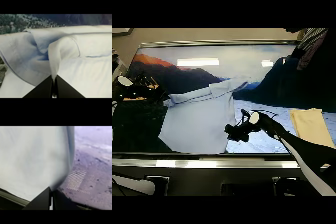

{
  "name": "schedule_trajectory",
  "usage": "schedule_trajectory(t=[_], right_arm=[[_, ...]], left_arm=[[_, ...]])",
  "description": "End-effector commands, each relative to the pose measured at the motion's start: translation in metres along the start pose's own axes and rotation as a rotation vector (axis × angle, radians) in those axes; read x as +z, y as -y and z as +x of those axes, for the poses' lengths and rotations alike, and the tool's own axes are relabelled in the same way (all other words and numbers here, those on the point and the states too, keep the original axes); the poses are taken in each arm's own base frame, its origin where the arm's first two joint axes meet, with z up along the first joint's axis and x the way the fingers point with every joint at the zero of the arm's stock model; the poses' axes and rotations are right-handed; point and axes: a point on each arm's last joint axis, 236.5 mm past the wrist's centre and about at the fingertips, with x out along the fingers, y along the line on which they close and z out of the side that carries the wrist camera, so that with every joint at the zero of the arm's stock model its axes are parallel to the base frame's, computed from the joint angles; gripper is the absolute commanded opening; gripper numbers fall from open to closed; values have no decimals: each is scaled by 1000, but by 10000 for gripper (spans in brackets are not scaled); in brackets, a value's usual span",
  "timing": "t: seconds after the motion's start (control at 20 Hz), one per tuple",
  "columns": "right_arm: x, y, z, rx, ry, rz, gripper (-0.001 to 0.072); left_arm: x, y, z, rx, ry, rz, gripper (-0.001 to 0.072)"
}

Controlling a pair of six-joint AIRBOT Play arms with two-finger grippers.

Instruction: Fold the clothes and pants, and hang the long-sleeved shirts on hangers.

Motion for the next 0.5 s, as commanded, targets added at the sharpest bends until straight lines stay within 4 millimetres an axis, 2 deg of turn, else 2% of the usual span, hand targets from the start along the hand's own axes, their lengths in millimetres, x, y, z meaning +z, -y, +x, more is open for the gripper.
schedule_trajectory(t=[0.0,0.1,0.25,0.4,0.45], right_arm=[[12,-3,-20,17,54,-10,35],[44,11,-65,25,149,47,35],[114,40,-163,47,378,88,35],[168,79,-248,-39,594,101,35],[183,87,-270,-58,648,105,35]], left_arm=[[-1,-1,-1,0,-6,-1,20],[-6,-1,-4,-1,-27,-3,21],[-23,2,-6,-2,-92,3,20],[-43,17,2,-6,-163,40,20],[-49,25,5,-7,-174,58,21]])
